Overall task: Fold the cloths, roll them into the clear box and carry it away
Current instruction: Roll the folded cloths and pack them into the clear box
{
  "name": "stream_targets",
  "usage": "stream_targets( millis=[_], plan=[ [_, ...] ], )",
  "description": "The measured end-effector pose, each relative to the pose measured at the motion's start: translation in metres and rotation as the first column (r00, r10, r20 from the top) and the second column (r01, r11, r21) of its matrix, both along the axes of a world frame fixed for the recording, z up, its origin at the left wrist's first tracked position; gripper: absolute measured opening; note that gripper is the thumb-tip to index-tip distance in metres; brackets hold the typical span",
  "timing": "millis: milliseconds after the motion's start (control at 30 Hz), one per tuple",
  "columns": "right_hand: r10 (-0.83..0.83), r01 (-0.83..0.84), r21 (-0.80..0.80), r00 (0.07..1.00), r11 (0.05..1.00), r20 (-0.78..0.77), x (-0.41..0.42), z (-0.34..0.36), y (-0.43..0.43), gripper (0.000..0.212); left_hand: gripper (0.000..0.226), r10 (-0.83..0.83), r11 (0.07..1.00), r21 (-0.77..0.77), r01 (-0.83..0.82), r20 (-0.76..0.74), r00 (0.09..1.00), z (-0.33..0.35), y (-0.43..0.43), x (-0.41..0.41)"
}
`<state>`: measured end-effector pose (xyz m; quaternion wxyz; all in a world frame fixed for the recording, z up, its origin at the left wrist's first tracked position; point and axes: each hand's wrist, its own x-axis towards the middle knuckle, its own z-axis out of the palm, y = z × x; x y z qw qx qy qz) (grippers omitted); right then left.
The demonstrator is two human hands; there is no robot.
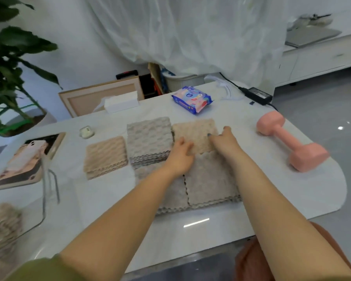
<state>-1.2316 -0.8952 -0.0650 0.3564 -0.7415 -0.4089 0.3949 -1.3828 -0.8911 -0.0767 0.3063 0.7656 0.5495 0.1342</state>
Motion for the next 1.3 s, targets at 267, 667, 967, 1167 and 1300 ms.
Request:
stream_targets(
  millis=[267,667,967,1167,1300],
  plan=[
    [0.152,-0.116,0.156,0.957,0.981,-0.245,0.005,-0.018,0.023,0.028,0.023,0.326,0.933,0.138,-0.333,0.072,0.943,-0.03,0.02,0.013],
    [0.5,-0.248,0.5,0.728,0.83,-0.468,0.025,0.025,-0.011,0.05,0.044,0.238,0.95,0.012,-0.312,0.617,0.75,0.031,-0.015,-0.005],
    [0.618,-0.495,0.37,0.617,0.786,-0.487,-0.003,0.033,-0.037,0.045,0.019,0.258,0.965,-0.135,-0.226,0.659,0.706,0.069,-0.065,-0.072],
    [0.589,-0.345,0.48,0.395,0.807,-0.705,-0.049,0.039,-0.066,0.038,0.03,0.236,0.967,-0.241,-0.082,0.728,0.644,0.085,-0.105,-0.135],
    [0.647,-0.452,0.482,0.355,0.75,-0.674,-0.093,0.063,-0.068,0.018,0.057,0.178,0.978,-0.206,-0.031,0.748,0.639,0.11,-0.109,-0.188]
  ],
)
